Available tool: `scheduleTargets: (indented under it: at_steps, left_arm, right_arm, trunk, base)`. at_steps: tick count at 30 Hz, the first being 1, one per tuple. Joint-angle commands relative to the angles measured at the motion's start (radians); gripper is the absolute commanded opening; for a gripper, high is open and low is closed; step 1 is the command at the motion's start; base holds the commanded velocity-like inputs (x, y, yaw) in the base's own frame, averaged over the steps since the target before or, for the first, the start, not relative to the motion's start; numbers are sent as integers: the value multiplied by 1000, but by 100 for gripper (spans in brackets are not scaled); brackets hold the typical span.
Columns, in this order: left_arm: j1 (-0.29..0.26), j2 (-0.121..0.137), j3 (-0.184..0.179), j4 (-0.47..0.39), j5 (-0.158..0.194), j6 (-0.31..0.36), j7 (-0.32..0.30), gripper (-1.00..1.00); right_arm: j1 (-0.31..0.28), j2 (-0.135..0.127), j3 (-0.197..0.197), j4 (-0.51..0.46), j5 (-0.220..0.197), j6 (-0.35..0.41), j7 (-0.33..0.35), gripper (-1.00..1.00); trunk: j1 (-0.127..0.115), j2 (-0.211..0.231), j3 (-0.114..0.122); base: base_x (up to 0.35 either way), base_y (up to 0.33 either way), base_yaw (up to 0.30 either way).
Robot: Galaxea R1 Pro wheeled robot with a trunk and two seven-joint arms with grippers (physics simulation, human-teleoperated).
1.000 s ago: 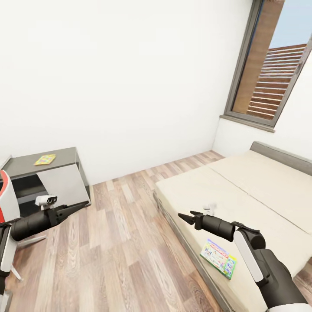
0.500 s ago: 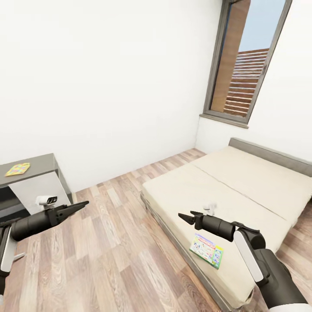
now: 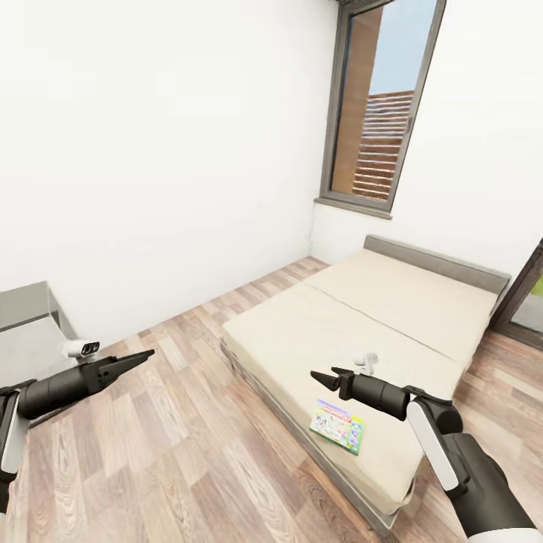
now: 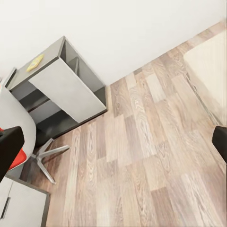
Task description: Put all the toys in the child's room - the three board games (two on the bed and one on the table), the two jigsaw puzzles on the table, and the tennis ball on the table - inside the toy box on the table in the child's room.
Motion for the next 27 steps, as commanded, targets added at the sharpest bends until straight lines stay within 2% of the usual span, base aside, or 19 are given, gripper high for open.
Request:
scheduleTargets:
  at_steps: [1,8,27]
  left_arm:
    - [-1,0,0,0,0,11,-4,100]
    - [-1,0,0,0,0,11,-4,100]
    - [-1,1,1,0,1,11,-5,100]
  right_arm:
    - [-1,0,1,0,-7,7,-2,100]
    - [-1,0,1,0,-7,7,-2,100]
    - [-1,0,0,0,-7,7,-1,100]
  trunk:
    - [1,-2,-2]
    - [1,-2,1]
    - [1,-2,8]
  base:
    - [0,228,-279]
    - [0,200,-279]
    - [0,17,-279]
